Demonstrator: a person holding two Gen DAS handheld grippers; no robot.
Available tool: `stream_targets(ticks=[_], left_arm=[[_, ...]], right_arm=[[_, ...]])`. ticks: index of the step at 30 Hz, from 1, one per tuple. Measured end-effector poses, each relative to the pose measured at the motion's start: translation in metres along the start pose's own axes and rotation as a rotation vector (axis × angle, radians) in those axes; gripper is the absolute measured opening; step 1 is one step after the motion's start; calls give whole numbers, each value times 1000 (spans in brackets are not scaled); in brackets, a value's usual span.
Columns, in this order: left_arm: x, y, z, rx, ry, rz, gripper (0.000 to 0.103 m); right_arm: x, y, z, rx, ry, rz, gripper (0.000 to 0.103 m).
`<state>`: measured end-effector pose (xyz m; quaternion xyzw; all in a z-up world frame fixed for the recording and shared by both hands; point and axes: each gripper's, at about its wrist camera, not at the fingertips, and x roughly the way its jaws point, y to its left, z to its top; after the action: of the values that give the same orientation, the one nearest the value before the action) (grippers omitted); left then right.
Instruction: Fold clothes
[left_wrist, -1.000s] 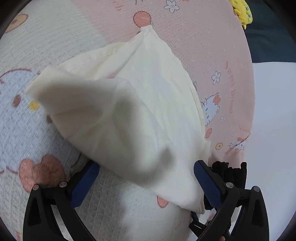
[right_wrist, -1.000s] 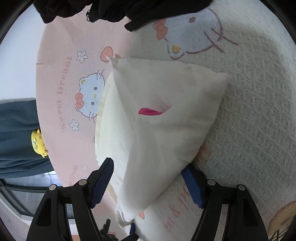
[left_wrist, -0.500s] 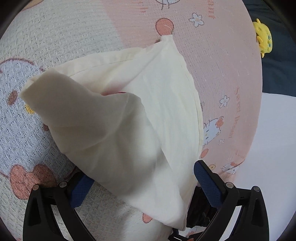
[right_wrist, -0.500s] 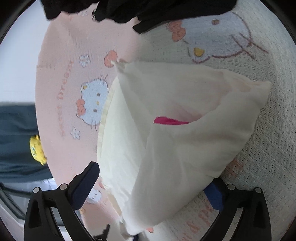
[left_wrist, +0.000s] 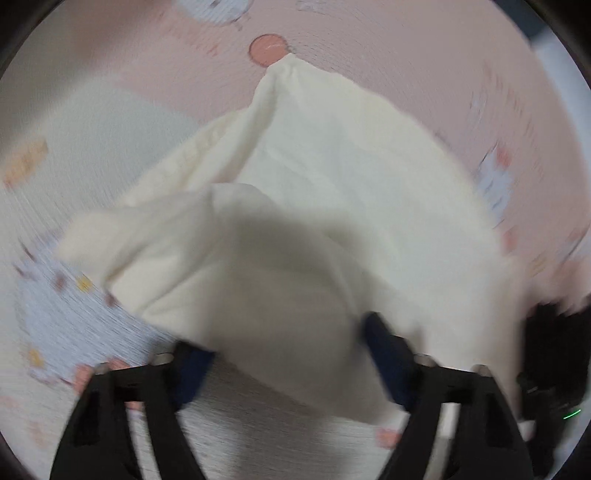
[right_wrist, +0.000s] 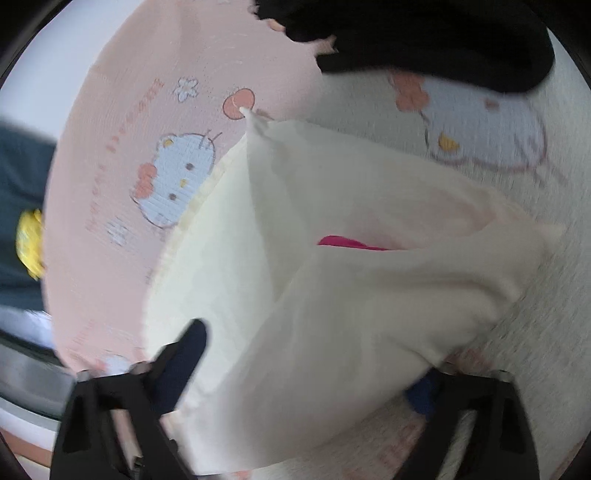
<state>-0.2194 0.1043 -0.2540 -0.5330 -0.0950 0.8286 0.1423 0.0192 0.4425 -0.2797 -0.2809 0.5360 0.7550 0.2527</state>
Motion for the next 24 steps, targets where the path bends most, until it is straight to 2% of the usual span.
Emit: stream_targets(ticks=[1,4,8,10,13,16,19,24], left_arm=[[0,-4,-1,36,-9,23,67],[0,-10,0,100,-27,51,63],[-3,-21,4,135,-56,79,56],[-9,-28,4,191,-97,106,50],[-21,-41,2,287,-163,140,45],[-38,-55,-3,391,-232,150,43],[-53,-64,-3,459,-281,150,42],[-71,-61,1,488,-295,144,42]], right_arm=[[1,4,-1,-43,-14,-54,60],[6,11,-3,-125,-27,-90,55],[10,14,-3,-176,-33,-116,39],[9,13,-2,-204,-33,-118,34],[8,20,-2,-245,-36,-135,30],[0,44,-10,-386,-72,-216,27],[-12,67,-21,-509,-119,-251,25],[-31,95,-35,-675,-158,-305,24]])
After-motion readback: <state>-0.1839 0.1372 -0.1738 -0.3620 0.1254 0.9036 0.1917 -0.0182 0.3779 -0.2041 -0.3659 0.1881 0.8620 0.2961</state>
